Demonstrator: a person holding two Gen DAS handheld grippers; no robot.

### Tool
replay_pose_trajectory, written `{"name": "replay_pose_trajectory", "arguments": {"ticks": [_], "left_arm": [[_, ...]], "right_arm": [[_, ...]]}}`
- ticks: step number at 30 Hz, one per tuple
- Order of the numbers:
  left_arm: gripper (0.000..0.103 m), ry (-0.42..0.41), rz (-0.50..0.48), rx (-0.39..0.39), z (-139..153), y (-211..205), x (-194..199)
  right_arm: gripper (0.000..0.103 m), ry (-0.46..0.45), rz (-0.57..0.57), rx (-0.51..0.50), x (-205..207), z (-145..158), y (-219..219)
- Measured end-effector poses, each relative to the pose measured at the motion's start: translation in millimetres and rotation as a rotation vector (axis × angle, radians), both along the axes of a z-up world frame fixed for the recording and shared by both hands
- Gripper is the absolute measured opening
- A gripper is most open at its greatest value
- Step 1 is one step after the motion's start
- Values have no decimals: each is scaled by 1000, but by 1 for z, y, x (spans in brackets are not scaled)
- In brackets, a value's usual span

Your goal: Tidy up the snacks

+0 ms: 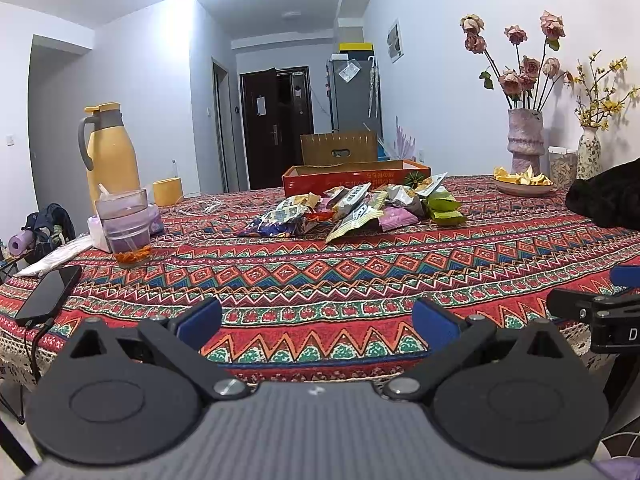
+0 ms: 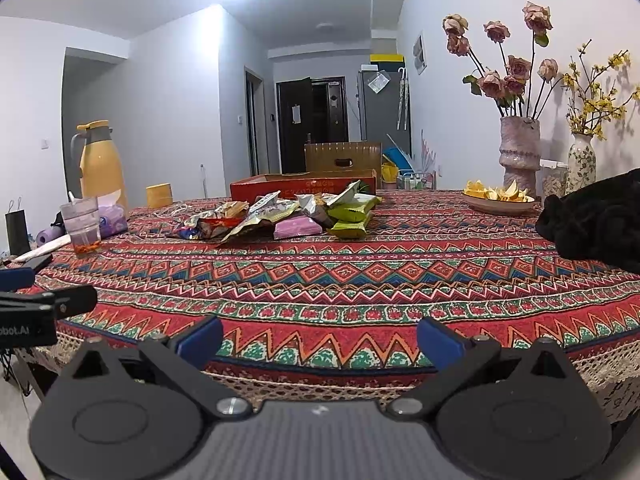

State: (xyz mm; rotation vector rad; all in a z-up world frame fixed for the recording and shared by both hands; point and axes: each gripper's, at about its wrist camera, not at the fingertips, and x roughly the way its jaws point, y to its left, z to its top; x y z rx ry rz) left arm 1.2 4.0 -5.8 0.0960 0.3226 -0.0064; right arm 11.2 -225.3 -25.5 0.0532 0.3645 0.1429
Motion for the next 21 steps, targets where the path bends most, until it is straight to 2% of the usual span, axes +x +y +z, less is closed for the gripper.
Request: {"name": "replay_pose_trajectory", "arguments": {"ticks": [15, 21], "left_arm": [[103, -1, -1, 2, 1, -1, -1], [103, -13, 3, 8, 10, -1, 12]], "right_arm": [[103, 1, -1, 2, 0, 0, 0], [103, -17, -7, -6, 9, 7, -4]]}}
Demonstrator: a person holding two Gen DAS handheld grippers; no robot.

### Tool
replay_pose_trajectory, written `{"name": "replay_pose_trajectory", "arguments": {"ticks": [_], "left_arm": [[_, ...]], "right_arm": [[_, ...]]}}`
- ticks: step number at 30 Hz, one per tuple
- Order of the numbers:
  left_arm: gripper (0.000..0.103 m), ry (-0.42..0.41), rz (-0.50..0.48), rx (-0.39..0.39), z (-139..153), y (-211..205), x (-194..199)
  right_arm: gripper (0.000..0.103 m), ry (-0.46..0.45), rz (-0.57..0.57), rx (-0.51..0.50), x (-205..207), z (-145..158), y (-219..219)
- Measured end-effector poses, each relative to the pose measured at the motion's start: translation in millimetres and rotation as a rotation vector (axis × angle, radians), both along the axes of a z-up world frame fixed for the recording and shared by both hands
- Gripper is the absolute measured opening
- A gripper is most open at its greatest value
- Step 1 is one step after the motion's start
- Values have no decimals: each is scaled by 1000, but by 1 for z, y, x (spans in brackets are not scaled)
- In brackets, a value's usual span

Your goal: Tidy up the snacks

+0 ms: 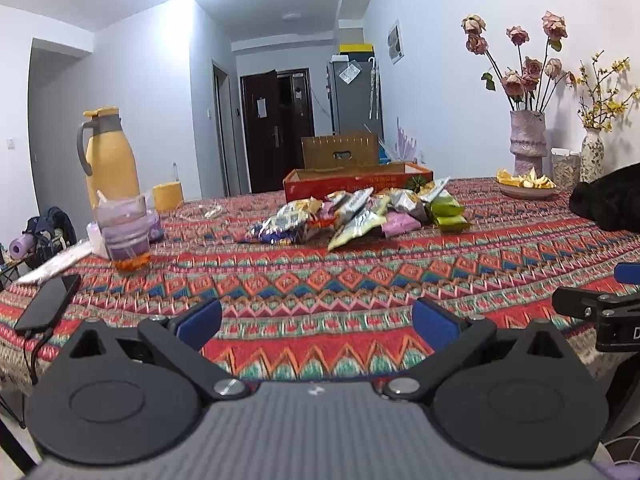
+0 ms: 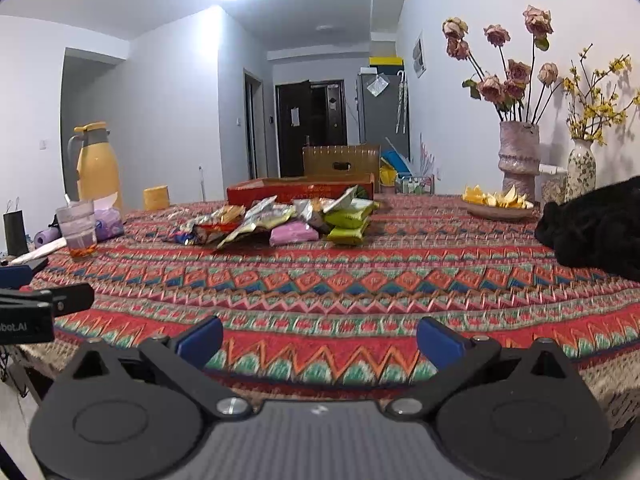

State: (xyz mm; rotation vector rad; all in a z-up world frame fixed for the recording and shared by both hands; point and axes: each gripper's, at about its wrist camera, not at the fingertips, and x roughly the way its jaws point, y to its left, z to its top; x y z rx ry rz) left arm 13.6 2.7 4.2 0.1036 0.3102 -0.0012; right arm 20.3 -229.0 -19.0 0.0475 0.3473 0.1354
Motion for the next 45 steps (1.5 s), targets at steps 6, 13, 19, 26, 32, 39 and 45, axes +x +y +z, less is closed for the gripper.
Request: {"name": "replay_pose_trajectory", "arguments": {"ticks": [6, 13, 19, 26, 32, 39, 45], "left_arm": [[103, -16, 8, 4, 16, -3, 37], [103, 29, 0, -29, 29, -2, 98], [103, 51, 3, -30, 35, 1, 147], [103, 80, -4, -47, 41, 8, 206], [103, 119, -44, -88, 43, 4, 256], [103, 163, -104, -89, 43, -12, 311], [90, 258, -157, -140, 33, -20, 357]], "right_arm": [[103, -26, -33, -2, 33, 16, -10], [103, -26, -35, -5, 89, 34, -15], [103, -9, -36, -21, 136, 42, -11], [103, 18, -30, -39, 191, 46, -2], [103, 50, -14, -2, 240, 51, -4], [102, 41, 19, -69, 293, 55, -1], [94, 72, 57, -136, 339, 48, 7]]}}
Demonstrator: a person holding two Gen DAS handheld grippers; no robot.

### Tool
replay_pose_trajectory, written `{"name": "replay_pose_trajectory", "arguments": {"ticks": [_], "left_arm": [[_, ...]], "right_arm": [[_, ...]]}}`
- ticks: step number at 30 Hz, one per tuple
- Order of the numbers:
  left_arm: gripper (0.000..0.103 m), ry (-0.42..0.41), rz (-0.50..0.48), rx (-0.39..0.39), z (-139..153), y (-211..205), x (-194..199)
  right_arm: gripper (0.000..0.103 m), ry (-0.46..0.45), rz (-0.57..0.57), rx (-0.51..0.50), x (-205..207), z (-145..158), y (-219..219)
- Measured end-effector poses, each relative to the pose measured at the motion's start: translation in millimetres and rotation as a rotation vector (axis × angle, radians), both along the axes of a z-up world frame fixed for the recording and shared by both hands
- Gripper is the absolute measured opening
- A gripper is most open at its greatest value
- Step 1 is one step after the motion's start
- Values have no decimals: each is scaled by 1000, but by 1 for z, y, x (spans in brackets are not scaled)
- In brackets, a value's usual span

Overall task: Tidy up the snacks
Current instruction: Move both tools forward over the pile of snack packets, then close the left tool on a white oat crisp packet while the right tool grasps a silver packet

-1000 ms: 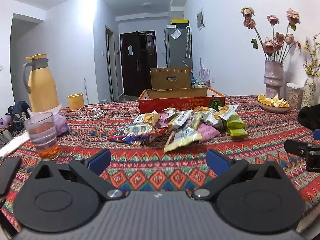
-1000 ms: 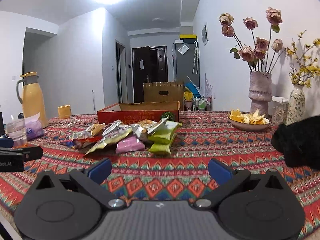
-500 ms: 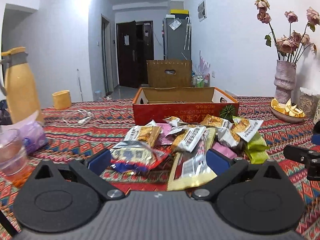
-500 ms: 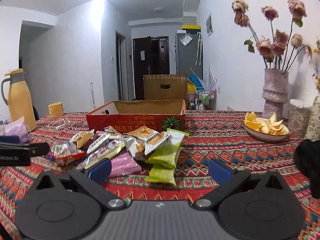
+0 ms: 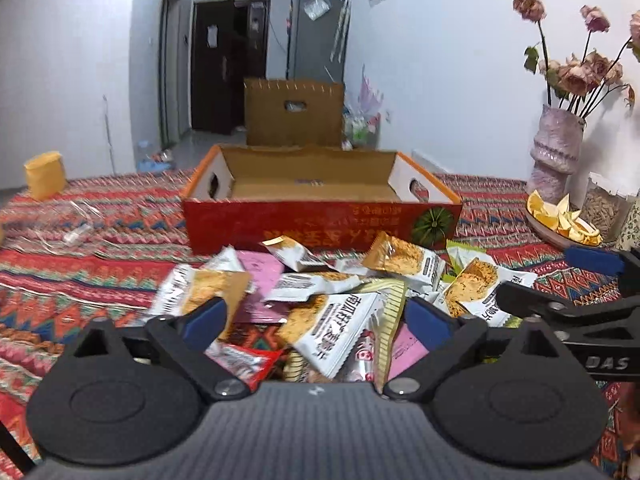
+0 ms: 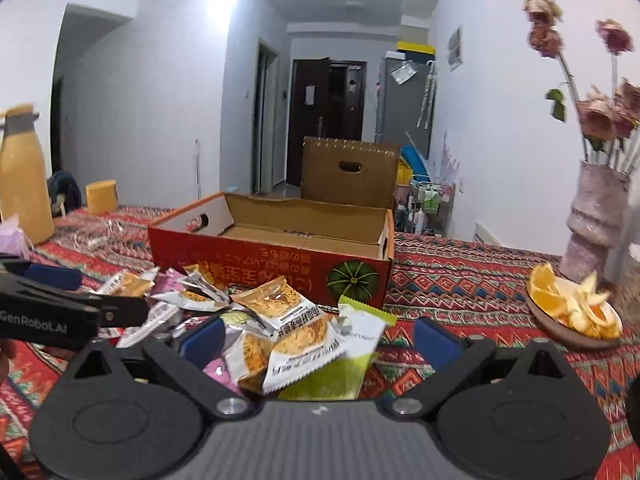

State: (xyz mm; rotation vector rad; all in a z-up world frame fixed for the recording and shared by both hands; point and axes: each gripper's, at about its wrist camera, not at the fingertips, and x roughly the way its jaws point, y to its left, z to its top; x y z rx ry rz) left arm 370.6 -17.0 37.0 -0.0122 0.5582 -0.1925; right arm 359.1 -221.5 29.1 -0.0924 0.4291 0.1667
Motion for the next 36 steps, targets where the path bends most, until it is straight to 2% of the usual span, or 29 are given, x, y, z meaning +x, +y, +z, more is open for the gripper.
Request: {"name": "replay_pose_trajectory", "arguments": {"ticks": [3, 5, 10, 12, 15, 17, 18, 22, 25, 28, 36], "left_arm": [[79, 52, -15, -16, -10, -4, 20], [75, 65, -7, -28, -17, -5, 27], [74, 103, -10, -66, -31, -6, 40], [64, 101, 7, -93, -34, -3, 41], [51, 107, 9, -153, -33, 4, 42], [44, 107, 15, -183, -30, 8, 39], [39, 109, 18, -191, -28, 9, 37], [29, 86, 7, -159, -20, 6, 20], [25, 57, 16, -128, -13, 5, -3], [22, 38, 24, -147, -4, 9, -25], [21, 14, 52, -157, 9, 12, -84]], "right_arm": [[85, 16, 8, -20, 19, -8, 4], [79, 32, 14, -16, 28, -13, 4], [75, 58, 59, -29, 40, -25, 10], [71, 65, 74, -33, 43, -30, 12], [56, 97, 91, -50, 47, -35, 13], [42, 96, 91, -59, 45, -36, 13], [42, 95, 91, -57, 43, -35, 12], [41, 92, 92, -25, 36, -31, 8], [17, 65, 87, -5, 22, -26, 6], [12, 47, 93, 20, 6, -20, 2], [12, 36, 93, 55, -43, -15, -4]]}}
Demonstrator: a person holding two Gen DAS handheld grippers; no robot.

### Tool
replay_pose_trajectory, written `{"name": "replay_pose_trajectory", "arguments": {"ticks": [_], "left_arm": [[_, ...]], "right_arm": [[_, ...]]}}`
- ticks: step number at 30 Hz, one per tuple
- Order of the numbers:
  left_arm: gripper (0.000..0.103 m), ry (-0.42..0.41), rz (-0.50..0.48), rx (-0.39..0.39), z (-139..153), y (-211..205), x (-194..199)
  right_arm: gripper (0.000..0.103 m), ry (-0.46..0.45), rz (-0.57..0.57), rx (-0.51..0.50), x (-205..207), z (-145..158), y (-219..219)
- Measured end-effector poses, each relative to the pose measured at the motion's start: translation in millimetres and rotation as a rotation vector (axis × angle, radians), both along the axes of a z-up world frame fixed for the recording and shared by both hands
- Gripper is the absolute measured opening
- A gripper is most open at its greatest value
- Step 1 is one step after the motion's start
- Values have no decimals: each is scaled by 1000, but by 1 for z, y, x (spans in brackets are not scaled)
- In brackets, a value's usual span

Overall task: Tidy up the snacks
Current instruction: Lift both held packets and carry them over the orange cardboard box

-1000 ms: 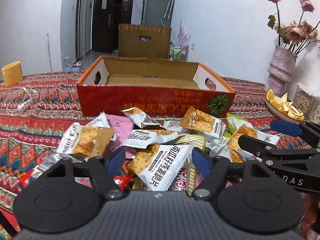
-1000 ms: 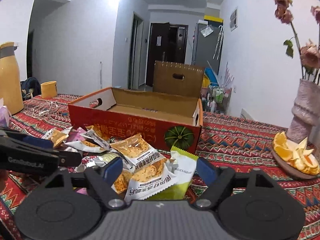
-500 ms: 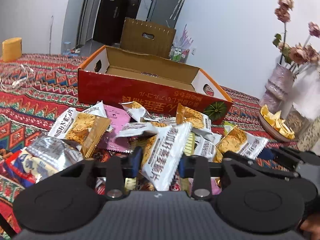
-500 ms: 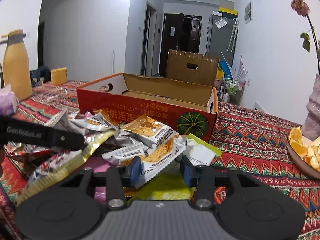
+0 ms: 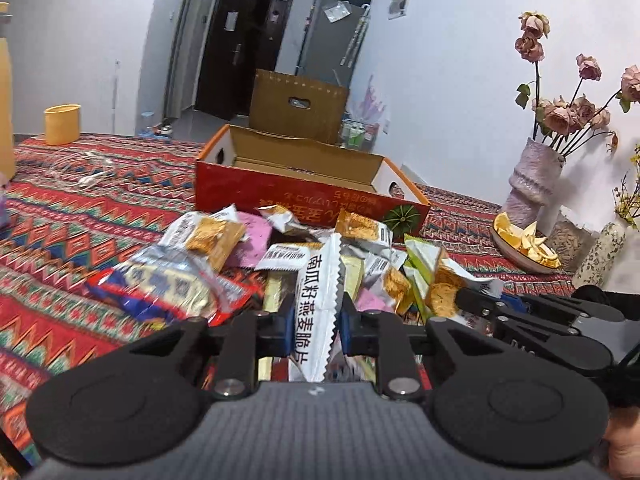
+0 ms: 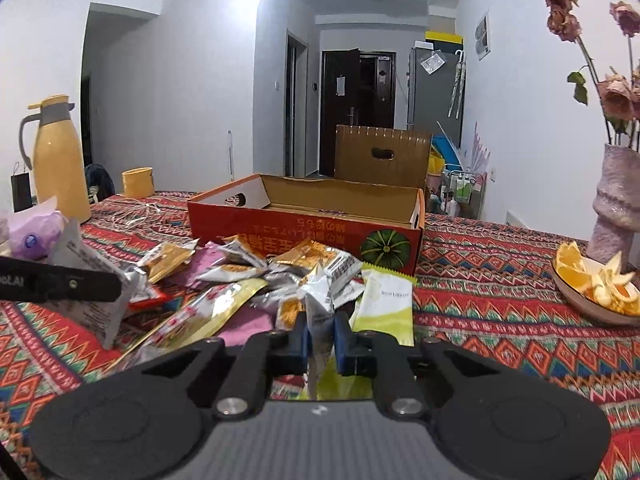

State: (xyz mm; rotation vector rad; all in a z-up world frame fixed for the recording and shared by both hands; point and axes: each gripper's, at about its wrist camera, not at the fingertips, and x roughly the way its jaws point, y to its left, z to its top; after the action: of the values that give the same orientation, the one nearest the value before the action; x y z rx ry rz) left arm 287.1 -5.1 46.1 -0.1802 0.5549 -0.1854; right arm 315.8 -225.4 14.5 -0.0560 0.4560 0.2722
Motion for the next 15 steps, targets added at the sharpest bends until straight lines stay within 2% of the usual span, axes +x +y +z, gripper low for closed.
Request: {"name": "replay_pose_trajectory", "arguments": {"ticks": [8, 15], "left_arm": [[21, 9, 0, 14, 6, 0, -51], [21, -4, 15, 42, 13, -4, -80]], "right_arm": [[12, -9, -1, 65, -67, 9, -9], [12, -30, -1, 69, -108, 18, -15]]}}
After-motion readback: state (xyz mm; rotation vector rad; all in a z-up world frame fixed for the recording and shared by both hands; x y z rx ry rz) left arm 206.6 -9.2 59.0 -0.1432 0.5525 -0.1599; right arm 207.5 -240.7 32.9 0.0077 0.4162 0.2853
